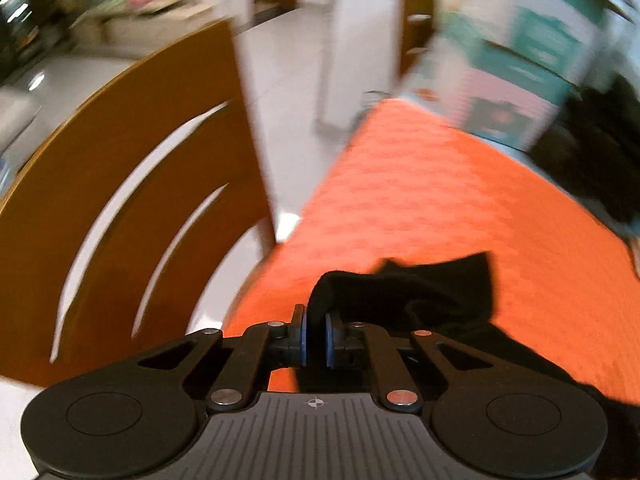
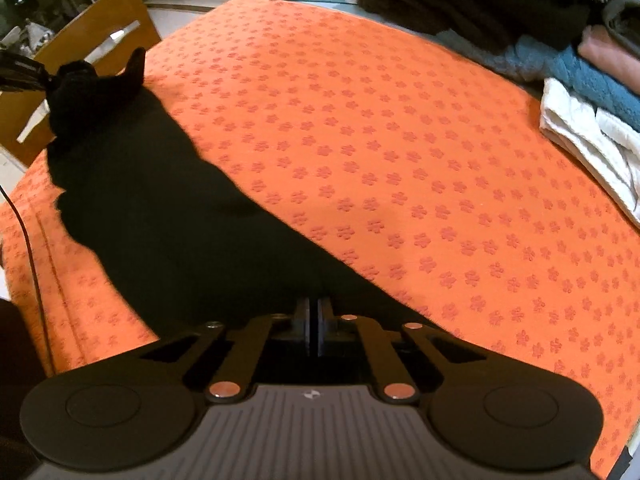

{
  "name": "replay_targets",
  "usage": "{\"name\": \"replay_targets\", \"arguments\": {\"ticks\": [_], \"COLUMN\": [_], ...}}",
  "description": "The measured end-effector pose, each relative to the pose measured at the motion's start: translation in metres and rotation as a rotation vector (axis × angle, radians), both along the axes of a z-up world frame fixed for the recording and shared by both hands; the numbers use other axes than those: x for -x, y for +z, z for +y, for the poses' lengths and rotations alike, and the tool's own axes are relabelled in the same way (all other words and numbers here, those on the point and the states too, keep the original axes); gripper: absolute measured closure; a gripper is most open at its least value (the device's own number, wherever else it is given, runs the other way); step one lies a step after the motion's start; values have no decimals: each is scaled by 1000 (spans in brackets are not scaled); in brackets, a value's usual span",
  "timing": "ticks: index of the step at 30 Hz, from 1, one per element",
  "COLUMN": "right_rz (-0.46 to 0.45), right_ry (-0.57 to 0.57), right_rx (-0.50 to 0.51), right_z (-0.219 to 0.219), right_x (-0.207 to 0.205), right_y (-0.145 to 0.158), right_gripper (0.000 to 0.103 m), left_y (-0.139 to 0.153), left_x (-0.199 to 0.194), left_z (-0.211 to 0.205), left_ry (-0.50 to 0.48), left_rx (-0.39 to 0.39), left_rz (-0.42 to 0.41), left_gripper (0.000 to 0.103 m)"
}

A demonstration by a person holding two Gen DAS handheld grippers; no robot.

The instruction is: Fold clothes

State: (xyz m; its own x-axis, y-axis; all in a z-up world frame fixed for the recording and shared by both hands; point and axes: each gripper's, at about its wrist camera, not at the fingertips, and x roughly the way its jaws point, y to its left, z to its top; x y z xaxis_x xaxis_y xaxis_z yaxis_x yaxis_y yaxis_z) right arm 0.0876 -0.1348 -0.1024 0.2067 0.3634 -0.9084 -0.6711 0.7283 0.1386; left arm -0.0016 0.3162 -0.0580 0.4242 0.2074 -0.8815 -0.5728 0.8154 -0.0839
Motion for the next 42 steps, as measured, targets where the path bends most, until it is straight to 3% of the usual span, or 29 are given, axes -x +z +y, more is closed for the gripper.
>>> {"name": "replay_targets", "arguments": {"ticks": [7,9,18,21,31,38,42], "right_rz": [22,36,82,104,188,236,204], "right_ry": [13,25,52,32,-19,-41,-95], "right_rx": [-47,-50,-28,-21,-8,-9,-1], "right_z": [-6,-7,-8,-14,-23,-29,-41], "right_x": [36,52,121,138,184,203,205], "right_y": [26,32,38,35,19,14,25], "right_gripper": [99,99,100,100,100,100,98], "left_y": [-18,-13,15,17,-13,-30,-41], "left_x": [42,50,53,49,8,-26,-46], "left_z": [48,52,38,25,-23,-46,-52], "left_ry": [195,213,201,170,94,40,29], "left_rx": [52,67,151,182,230,182,144], "left_rz": [14,-11,-122,-136,-68,-4,38], "left_gripper": [81,71,37,31,25,25,25]}}
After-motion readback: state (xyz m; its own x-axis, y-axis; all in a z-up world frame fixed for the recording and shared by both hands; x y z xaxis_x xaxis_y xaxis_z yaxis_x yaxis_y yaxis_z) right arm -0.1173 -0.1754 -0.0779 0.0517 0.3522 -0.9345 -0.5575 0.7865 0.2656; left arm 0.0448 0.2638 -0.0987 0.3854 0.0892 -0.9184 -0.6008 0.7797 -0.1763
